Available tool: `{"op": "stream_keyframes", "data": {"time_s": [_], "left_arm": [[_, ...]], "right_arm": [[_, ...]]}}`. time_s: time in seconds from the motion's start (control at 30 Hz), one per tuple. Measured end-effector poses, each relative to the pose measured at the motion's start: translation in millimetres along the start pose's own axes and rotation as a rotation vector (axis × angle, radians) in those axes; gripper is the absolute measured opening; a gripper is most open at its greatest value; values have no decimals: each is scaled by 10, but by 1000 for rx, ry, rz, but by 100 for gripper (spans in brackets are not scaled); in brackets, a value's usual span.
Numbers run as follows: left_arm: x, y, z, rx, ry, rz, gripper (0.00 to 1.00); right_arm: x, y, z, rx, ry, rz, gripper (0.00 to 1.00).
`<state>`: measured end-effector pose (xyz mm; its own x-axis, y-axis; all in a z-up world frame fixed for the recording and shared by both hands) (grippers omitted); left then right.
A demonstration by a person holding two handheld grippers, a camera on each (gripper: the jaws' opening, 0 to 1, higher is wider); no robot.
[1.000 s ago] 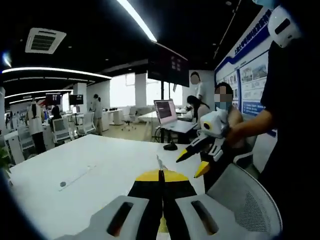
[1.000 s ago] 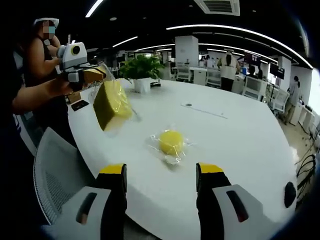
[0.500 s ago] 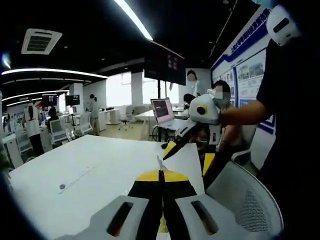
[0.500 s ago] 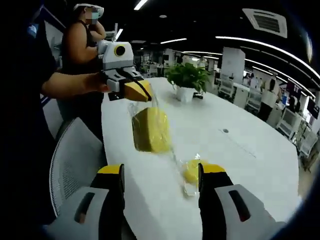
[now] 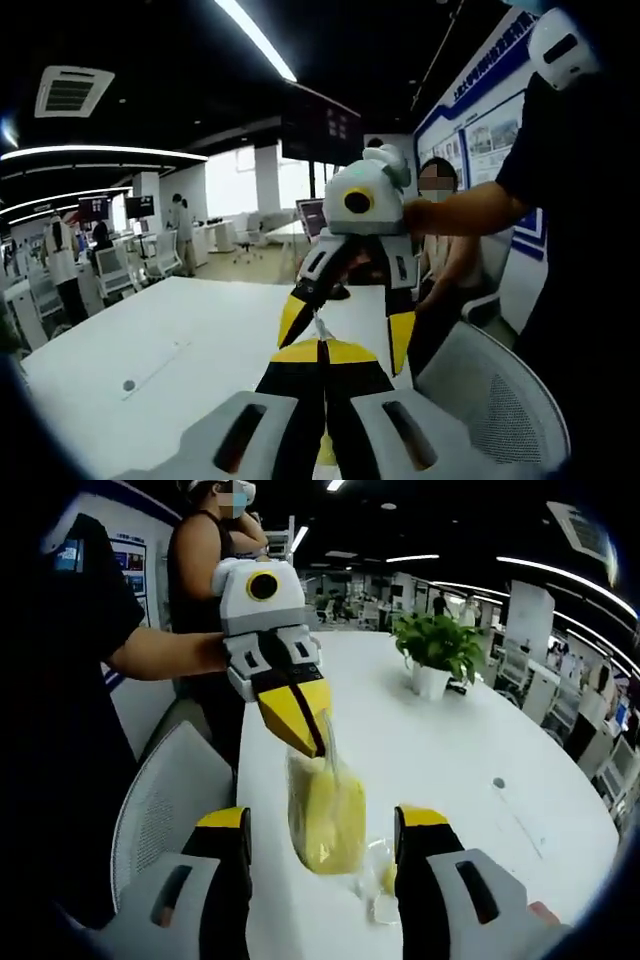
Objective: Compare the silicone blocks by pressing each to a similar depth, holding the contact briefly, and releasing to observe deformation and rebound differences across the visible hardness samples.
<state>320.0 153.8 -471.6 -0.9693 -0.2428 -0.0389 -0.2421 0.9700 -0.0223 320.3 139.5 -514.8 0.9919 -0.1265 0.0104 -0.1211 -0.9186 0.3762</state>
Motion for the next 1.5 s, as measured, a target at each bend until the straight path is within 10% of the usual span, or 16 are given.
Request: {"op": "stream_keyframes", "data": {"time_s": [0.6, 1.5], "left_arm": [[-126, -34, -52, 12, -17, -4, 0], [-349, 182, 180, -20, 1, -83, 0]], "right_arm": [[140, -280, 28, -61, -61, -75, 33], [388, -524, 205, -333, 172, -20, 12]]}}
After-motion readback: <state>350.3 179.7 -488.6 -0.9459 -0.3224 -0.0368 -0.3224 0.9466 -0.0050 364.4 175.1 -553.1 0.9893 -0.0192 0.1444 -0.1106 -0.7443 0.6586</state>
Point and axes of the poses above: the point that each gripper's makers call its tool centre point, and the gripper's own axes: y roughly backward along the fingers, x roughly to its right, z roughly out of its underside, the point moved 1 cm from there along y, roughly backward along the fingers, and after that the axes turned 11 degrees about x, right-handed, at the moved point
